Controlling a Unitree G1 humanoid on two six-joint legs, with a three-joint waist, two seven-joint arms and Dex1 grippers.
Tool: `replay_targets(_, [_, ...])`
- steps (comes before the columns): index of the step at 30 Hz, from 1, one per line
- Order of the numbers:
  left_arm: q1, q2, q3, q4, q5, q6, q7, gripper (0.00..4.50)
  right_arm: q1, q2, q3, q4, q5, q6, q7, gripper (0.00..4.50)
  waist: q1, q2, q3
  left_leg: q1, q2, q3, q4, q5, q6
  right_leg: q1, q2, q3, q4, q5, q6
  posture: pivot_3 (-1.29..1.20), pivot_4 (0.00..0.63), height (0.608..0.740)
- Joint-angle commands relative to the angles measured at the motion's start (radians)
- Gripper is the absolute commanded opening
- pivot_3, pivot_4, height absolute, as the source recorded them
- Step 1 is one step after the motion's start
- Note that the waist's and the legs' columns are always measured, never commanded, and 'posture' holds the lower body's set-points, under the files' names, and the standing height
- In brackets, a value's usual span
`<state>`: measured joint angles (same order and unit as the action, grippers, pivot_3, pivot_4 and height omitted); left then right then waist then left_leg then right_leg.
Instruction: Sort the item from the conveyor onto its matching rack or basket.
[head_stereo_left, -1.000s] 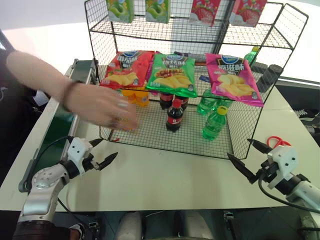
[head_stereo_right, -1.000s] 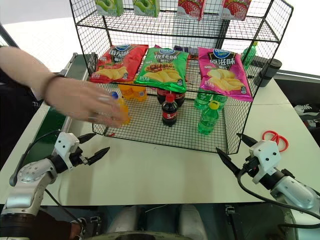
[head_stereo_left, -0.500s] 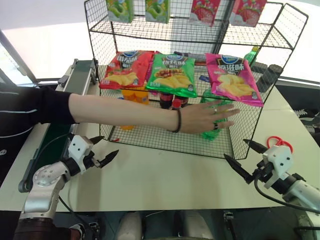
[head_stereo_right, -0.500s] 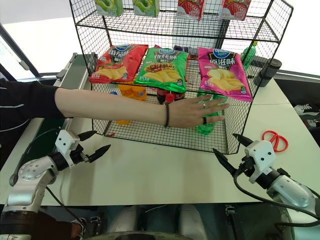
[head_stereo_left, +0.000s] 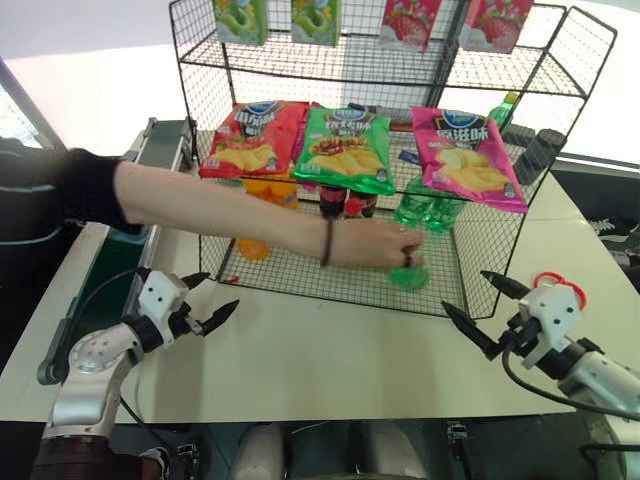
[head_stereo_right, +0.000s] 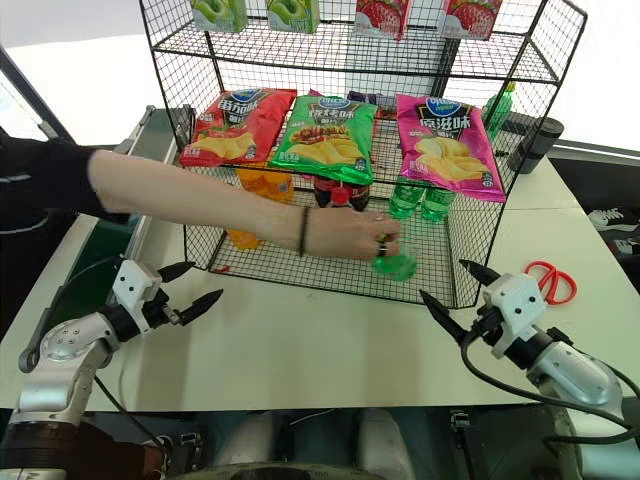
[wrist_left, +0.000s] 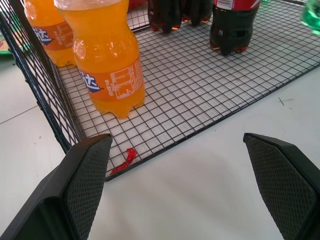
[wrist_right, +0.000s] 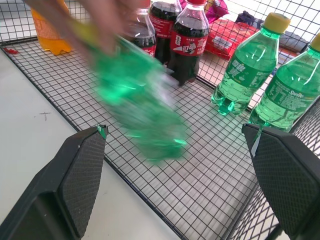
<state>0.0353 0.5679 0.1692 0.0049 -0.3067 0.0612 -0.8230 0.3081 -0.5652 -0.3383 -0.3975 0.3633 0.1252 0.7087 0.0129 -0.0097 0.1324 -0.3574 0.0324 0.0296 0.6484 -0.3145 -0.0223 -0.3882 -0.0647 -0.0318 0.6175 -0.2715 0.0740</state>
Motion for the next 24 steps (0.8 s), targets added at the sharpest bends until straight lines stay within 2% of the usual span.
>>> replay_targets(1, [0.0, 0.002, 0.003, -0.022, -0.005, -0.003, 0.002, 4.5, -0.002, -0.006, -0.013, 0.001, 0.0, -0.018, 0.0, 4.46, 0.0, 0.0, 0.0, 0.0, 0.0, 0.0, 0.0, 0.0, 0.0, 0.0, 0.0, 0.0, 0.0, 0.0, 0.0, 0.0, 0.15, 0.74])
replay_targets(24, [0.024, -0.017, 0.025, -0.07, -0.033, 0.029, 0.035, 4.5, -0.046, -0.009, 0.008, -0.007, 0.004, 0.002, -0.004, 4.46, -0.001, 0.0, 0.0, 0.0, 0.0, 0.0, 0.0, 0.0, 0.0, 0.0, 0.0, 0.0, 0.0, 0.0, 0.0, 0.0, 0.15, 0.74])
